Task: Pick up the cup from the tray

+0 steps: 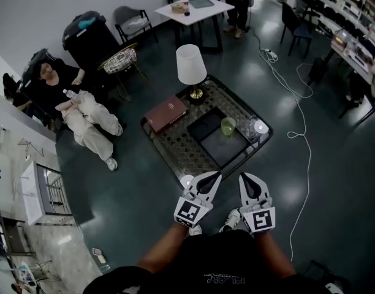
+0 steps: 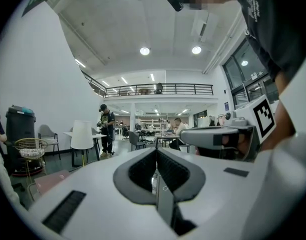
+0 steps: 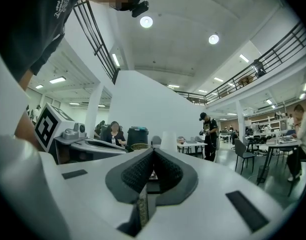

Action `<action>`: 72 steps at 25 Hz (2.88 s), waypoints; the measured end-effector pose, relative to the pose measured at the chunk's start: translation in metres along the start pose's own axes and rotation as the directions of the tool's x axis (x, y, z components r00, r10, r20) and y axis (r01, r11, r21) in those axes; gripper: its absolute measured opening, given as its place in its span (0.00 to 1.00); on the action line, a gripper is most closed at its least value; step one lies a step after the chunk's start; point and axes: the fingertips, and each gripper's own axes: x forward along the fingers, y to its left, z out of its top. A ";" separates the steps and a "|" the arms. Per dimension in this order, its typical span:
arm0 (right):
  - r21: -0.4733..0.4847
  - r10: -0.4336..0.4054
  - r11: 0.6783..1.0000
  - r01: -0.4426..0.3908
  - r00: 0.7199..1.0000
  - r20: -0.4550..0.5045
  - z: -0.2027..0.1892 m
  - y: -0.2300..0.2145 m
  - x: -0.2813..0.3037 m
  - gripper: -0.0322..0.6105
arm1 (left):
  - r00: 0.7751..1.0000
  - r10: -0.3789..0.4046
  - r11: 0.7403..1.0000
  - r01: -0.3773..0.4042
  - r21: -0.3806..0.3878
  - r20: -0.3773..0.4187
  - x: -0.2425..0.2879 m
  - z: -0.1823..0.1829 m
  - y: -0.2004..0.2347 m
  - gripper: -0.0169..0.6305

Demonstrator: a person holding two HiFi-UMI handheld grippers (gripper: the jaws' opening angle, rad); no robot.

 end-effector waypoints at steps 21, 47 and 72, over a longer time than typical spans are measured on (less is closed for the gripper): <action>0.037 0.112 0.993 -0.113 0.993 0.022 -0.014 -0.077 -0.003 0.07 | 0.992 0.121 0.993 -0.122 -0.002 -0.033 0.068 0.009 -0.018 0.05; 0.007 0.071 0.997 -0.071 0.995 -0.068 -0.028 -0.119 0.093 0.07 | 0.995 0.053 0.998 -0.051 0.030 -0.086 0.134 -0.018 0.062 0.05; 0.026 -0.006 1.000 0.009 0.993 -0.116 -0.051 -0.153 0.183 0.07 | 0.993 -0.028 1.000 0.026 -0.013 -0.118 0.191 -0.047 0.139 0.05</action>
